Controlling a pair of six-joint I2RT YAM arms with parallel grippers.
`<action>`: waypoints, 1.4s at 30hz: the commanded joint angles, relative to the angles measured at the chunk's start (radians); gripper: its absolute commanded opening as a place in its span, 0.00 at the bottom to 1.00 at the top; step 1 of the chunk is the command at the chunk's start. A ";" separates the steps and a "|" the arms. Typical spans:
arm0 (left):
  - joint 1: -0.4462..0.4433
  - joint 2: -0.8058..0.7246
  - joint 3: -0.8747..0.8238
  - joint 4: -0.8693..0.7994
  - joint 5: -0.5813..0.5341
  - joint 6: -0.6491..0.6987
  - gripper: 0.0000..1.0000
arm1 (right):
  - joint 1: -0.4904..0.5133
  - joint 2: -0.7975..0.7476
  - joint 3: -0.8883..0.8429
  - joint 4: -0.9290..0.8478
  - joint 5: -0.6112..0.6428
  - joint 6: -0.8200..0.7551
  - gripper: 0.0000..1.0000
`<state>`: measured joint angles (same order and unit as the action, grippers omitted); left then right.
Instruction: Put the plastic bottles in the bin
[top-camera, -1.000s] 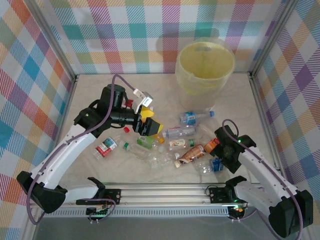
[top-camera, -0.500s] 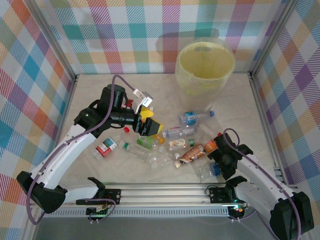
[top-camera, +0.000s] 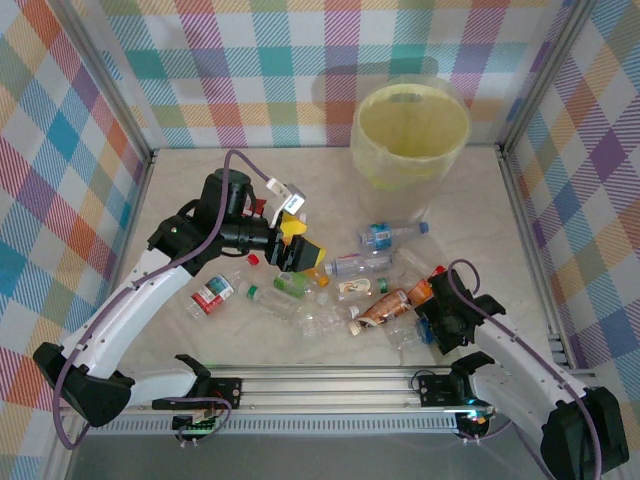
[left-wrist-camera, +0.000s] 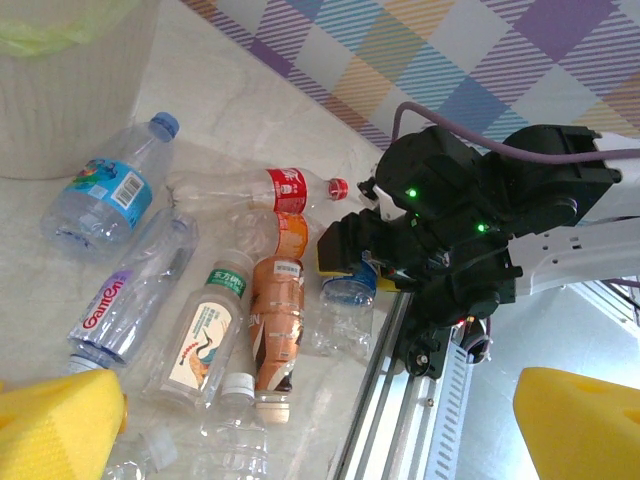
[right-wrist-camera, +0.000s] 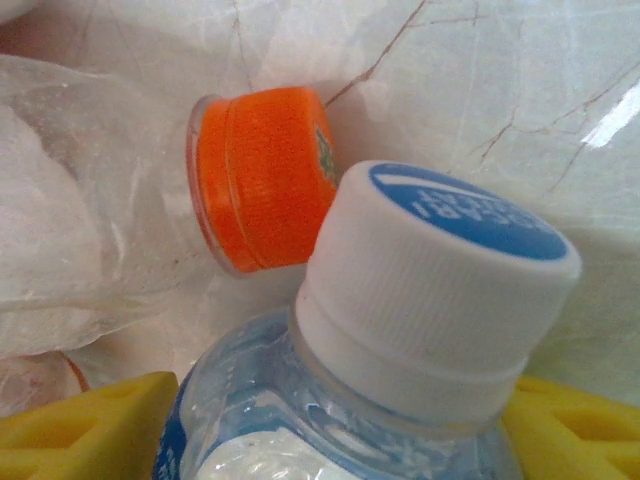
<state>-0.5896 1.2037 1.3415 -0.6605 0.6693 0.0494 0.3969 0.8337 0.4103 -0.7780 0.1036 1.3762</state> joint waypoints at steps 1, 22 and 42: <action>-0.012 0.003 0.004 -0.019 0.005 0.010 1.00 | 0.006 -0.026 -0.007 0.001 0.011 0.004 0.71; -0.012 -0.006 -0.026 0.038 0.129 0.005 1.00 | 0.006 -0.242 0.147 -0.029 0.041 -0.382 0.63; -0.012 -0.116 -0.200 0.345 0.019 -0.126 1.00 | 0.006 0.055 0.704 0.209 0.039 -0.951 0.59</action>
<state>-0.5915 1.1149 1.1614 -0.3920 0.7113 -0.0494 0.3988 0.8486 1.0168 -0.6182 0.1150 0.5503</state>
